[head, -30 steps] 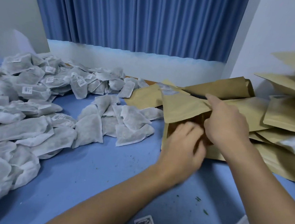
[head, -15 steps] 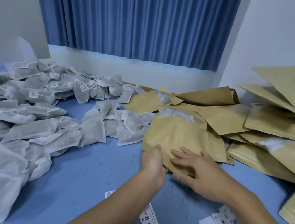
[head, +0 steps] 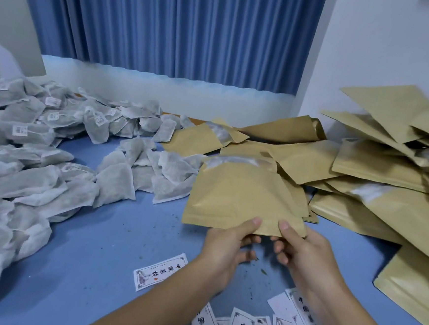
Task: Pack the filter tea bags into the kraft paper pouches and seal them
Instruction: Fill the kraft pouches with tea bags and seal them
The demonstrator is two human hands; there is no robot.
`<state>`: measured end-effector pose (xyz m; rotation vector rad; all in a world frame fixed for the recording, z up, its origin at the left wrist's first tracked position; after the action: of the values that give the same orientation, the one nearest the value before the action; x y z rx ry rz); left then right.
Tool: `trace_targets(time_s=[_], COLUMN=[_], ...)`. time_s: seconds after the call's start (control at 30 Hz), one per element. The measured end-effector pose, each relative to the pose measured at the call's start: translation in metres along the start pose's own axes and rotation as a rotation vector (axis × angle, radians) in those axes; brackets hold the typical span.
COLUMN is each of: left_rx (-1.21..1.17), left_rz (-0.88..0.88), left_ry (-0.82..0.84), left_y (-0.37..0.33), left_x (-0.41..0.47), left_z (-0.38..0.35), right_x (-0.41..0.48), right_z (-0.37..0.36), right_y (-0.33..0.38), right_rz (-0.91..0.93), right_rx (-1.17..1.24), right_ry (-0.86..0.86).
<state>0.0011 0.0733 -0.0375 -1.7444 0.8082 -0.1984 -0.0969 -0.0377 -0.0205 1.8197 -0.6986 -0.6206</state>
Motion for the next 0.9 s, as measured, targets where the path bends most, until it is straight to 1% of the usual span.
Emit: trace_targets(time_s=[0.07,0.2,0.3,0.37,0.43,0.5,0.53,0.6,0.67,0.73,0.8,0.9], left_rx=[0.026,0.037,0.038,0.033,0.045,0.078,0.090,0.098,0.085,0.079,0.086,0.107], left_rz=[0.005,-0.006,-0.043,-0.071,-0.083,-0.088,-0.097,-0.107,-0.085,-0.091,-0.135,-0.157], left_ry=[0.006,-0.034,-0.044,-0.040,-0.101,-0.147,-0.146,-0.116,-0.089,-0.113,-0.143,-0.141], left_y=[0.001,0.002,0.004,0.004,0.001,0.000,0.000,0.000,0.001,0.001,-0.001,-0.001], left_x=[-0.003,-0.003,-0.007,-0.009,-0.006,-0.003,-0.002,-0.002,-0.002,-0.001,0.000,-0.002], left_z=[-0.002,-0.006,-0.009,-0.010,-0.006,-0.002,-0.002,-0.002,0.000,0.003,0.004,0.003], right_x=[-0.003,-0.005,-0.008,-0.008,-0.004,-0.002,-0.003,-0.006,-0.009,-0.007,-0.008,-0.011], right_z=[-0.004,-0.007,-0.014,-0.013,-0.004,0.004,0.004,-0.003,-0.010,-0.011,-0.010,-0.018], right_y=[-0.003,-0.009,-0.012,-0.007,0.000,0.002,0.000,-0.004,-0.004,-0.002,-0.003,-0.007], right_rz=[-0.026,-0.008,-0.060,-0.026,0.038,0.041,0.019,-0.031,-0.027,0.006,-0.019,-0.083], right_rx=[0.054,0.156,0.267,0.271,0.309,0.358,0.369,0.363,0.320,0.318,0.354,0.365], right_ry=[-0.012,-0.087,-0.085,-0.098,-0.189,-0.246,-0.238,-0.165,-0.104,-0.129,-0.140,-0.051])
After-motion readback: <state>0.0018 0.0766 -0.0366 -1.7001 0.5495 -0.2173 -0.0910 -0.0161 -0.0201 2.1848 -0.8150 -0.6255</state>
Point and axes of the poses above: each hand's wrist, its own x-axis towards the middle knuckle, its own z-axis out of the back of the hand, y = z × x, the point moved 2 cm from there along x, towards the middle knuckle, and after that the axes turned 10 degrees about x, right-handed, at the moved point
